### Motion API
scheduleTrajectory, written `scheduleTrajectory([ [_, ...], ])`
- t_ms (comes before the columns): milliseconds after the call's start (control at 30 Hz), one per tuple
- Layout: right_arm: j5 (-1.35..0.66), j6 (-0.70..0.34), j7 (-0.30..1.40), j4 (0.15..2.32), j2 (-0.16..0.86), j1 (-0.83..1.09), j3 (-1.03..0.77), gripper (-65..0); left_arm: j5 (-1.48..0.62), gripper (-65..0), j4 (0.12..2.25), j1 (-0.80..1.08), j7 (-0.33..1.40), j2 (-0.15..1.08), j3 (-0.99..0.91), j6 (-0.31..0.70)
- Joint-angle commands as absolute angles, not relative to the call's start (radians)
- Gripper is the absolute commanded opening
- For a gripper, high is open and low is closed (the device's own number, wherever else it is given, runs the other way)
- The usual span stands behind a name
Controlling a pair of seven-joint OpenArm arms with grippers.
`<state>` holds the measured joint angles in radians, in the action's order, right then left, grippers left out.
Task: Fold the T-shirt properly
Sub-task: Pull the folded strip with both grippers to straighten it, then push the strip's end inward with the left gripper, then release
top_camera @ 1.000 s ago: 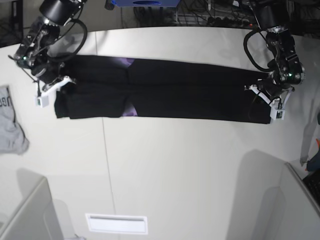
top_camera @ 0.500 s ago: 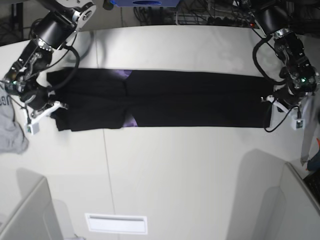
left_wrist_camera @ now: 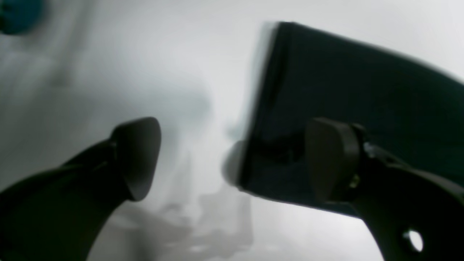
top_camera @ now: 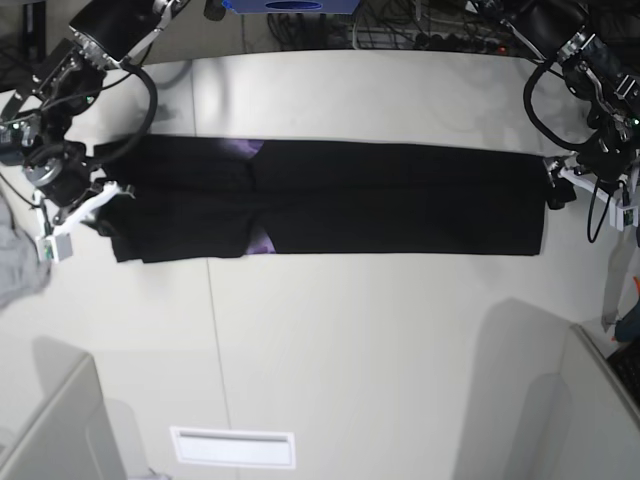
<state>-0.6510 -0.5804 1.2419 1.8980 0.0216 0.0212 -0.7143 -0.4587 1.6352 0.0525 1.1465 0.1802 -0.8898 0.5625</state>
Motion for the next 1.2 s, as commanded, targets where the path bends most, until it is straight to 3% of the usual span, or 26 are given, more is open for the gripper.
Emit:
scheduleTrajectory([
  [0,-0.673,-0.581,1.221,1.914,0.028,0.012,-0.716,-65.0,-0.492,-3.9,1.618,0.044,1.133,0.2,-0.895,0.567],
  [467,-0.673,-0.581,1.221,1.916,0.022,0.035,-0.716,-65.0,-0.381,-5.3,1.403,0.028,1.013,0.196,-0.727,0.562],
  [567,-0.673,-0.581,1.221,1.916,0.022,0.044,-0.716,-65.0,-0.38,-19.6,1.376,0.03,1.013,0.196,-0.73,0.562],
  [700,-0.673,-0.581,1.221,1.916,0.022,0.054,-0.716,-65.0,-0.375,-59.9,1.353,0.028,1.013,0.216,-0.733,0.562],
  [733,-0.673,-0.581,1.219,1.916,0.022,0.061,-0.716,-65.0,-0.377,-65.0,1.354,0.028,1.013,0.22,-0.733,0.562],
  [933,-0.673,-0.581,1.221,1.916,0.022,0.071,-0.716,-65.0,-0.374,-65.0,1.497,0.101,0.898,0.255,-0.728,0.562],
  [1167,-0.673,-0.581,1.221,1.916,0.022,0.084,-0.716,-65.0,-0.374,-65.0,1.834,0.225,0.886,0.243,-0.691,0.562],
])
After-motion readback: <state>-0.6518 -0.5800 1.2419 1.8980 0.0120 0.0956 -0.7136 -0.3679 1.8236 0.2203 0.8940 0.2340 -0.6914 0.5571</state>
